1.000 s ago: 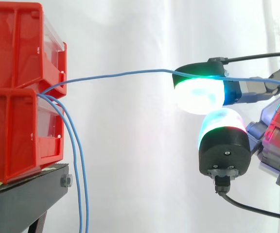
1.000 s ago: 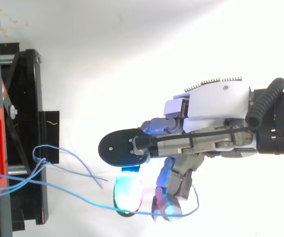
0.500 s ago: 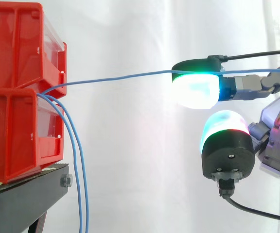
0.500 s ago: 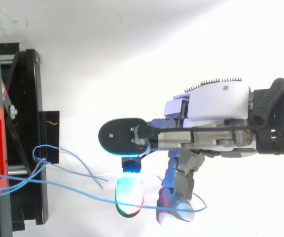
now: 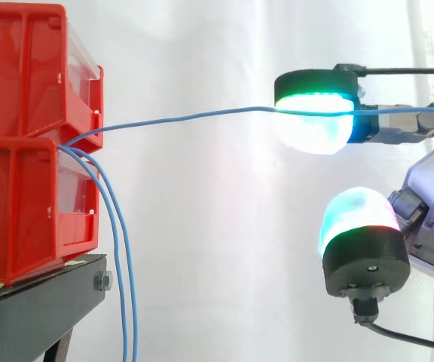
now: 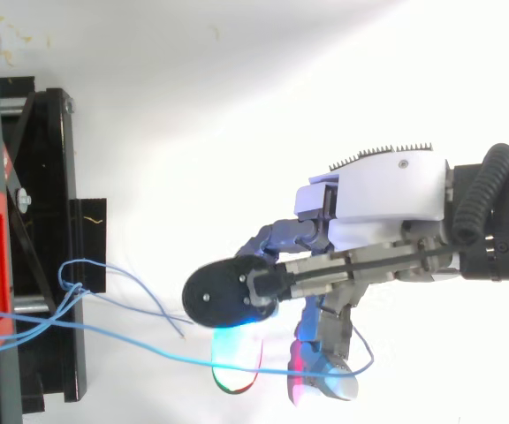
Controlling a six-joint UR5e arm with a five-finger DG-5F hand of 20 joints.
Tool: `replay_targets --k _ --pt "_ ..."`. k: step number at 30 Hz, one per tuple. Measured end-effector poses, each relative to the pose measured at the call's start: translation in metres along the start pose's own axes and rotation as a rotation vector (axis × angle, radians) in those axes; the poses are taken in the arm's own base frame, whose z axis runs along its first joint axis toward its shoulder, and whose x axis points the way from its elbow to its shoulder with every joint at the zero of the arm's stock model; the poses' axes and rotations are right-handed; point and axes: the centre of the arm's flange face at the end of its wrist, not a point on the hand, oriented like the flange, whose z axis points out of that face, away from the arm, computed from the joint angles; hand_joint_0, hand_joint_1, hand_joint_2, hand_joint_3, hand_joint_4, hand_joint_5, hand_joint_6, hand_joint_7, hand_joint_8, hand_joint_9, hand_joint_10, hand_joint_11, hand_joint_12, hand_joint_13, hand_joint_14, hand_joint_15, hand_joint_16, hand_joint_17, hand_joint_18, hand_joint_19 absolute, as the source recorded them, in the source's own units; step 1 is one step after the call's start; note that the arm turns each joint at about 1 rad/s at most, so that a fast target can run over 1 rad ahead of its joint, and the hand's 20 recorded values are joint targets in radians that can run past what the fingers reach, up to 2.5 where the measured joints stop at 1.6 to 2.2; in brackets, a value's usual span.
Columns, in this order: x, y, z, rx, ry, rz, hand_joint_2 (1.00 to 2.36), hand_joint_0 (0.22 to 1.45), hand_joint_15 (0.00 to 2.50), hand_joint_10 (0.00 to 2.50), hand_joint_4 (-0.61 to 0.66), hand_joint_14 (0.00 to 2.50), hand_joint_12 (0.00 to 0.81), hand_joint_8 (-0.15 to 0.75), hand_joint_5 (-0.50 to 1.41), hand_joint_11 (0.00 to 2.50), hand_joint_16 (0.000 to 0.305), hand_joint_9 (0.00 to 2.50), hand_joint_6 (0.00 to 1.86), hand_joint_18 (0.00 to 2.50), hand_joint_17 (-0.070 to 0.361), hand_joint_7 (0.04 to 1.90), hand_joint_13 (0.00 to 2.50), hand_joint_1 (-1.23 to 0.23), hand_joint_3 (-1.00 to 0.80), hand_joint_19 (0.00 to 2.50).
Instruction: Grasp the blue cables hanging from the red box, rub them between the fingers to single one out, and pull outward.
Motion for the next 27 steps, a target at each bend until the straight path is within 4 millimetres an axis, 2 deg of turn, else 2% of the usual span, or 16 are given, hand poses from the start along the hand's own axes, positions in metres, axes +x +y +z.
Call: replay_targets --k 6,11,17,21,27 --pt "0.0000 0.0001 0.0001 -0.001 0.000 -0.001 1.00 0.35 0.58 0.01 0.27 0.02 0.538 0.431 -0.20 1.00 0.076 1.52 0.86 1.06 0.170 0.85 1.13 -0.48 -0.50 0.49" --pt "0.0001 0.0001 0.0001 -0.001 0.001 -0.002 1.00 0.34 0.58 0.01 0.28 0.02 0.544 0.437 -0.20 1.00 0.077 1.55 0.86 1.07 0.173 0.82 1.14 -0.38 -0.50 0.49" --pt "0.0001 0.0004 -0.0002 -0.002 0.000 -0.002 1.00 0.34 0.58 0.01 0.28 0.02 0.549 0.442 -0.20 0.97 0.077 1.48 0.83 1.06 0.174 0.81 1.12 -0.36 -0.50 0.49" --pt "0.0000 0.0003 0.0001 -0.003 0.000 -0.002 1.00 0.36 0.59 0.01 0.27 0.02 0.540 0.429 -0.20 0.97 0.076 1.47 0.83 1.04 0.171 0.82 1.11 -0.38 -0.50 0.50" --pt "0.0001 0.0005 0.0001 -0.004 0.000 -0.002 1.00 0.37 0.59 0.01 0.28 0.02 0.529 0.413 -0.21 0.95 0.075 1.32 0.81 0.99 0.168 0.79 1.06 -0.45 -0.50 0.50"
